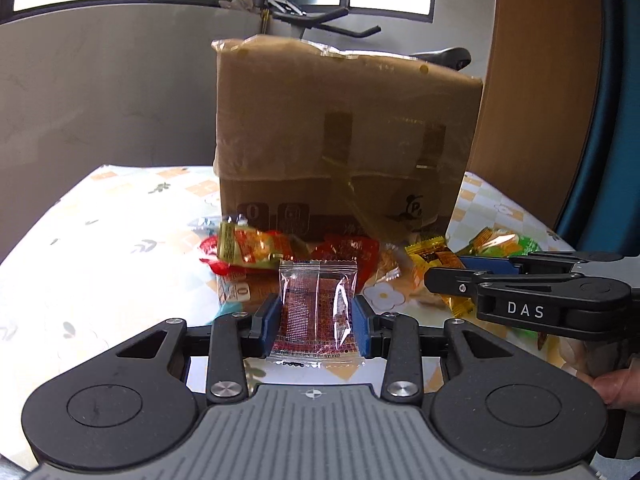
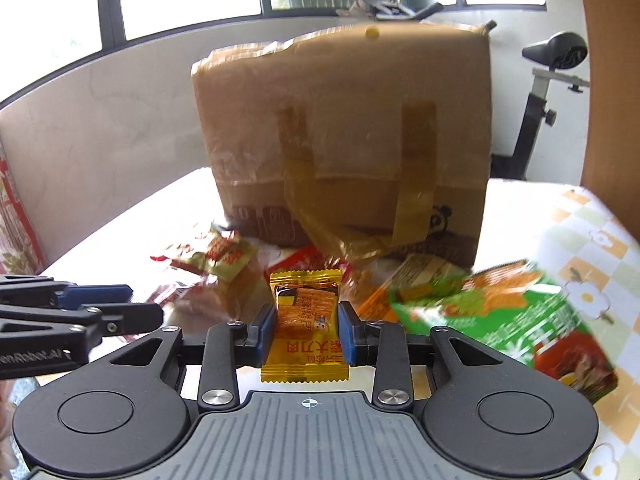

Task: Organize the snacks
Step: 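Carry both packets up over the cardboard box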

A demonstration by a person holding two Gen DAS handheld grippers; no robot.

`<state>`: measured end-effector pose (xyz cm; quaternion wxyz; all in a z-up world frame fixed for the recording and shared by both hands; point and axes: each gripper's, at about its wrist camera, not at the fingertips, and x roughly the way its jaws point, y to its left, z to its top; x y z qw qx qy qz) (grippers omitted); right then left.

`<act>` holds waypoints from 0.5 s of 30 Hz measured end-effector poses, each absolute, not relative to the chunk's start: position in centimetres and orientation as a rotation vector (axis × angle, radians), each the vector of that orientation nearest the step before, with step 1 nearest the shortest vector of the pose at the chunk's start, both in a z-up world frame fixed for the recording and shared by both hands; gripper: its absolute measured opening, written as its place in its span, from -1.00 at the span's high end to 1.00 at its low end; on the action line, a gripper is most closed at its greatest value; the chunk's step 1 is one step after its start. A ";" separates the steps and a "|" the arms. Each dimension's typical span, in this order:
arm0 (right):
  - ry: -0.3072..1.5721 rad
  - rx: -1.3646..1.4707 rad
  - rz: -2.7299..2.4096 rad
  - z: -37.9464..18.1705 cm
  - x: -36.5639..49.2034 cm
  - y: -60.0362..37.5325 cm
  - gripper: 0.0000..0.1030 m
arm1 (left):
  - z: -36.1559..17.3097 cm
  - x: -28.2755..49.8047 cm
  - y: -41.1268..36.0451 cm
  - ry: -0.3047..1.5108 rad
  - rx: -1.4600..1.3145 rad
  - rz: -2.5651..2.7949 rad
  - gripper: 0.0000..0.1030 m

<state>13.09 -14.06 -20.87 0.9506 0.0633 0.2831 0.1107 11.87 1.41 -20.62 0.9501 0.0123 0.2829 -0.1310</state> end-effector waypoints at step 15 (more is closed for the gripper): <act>0.218 0.148 0.171 -8.1 16.7 -20.8 0.41 | -8.4 17.6 -1.8 0.283 0.010 -0.340 0.21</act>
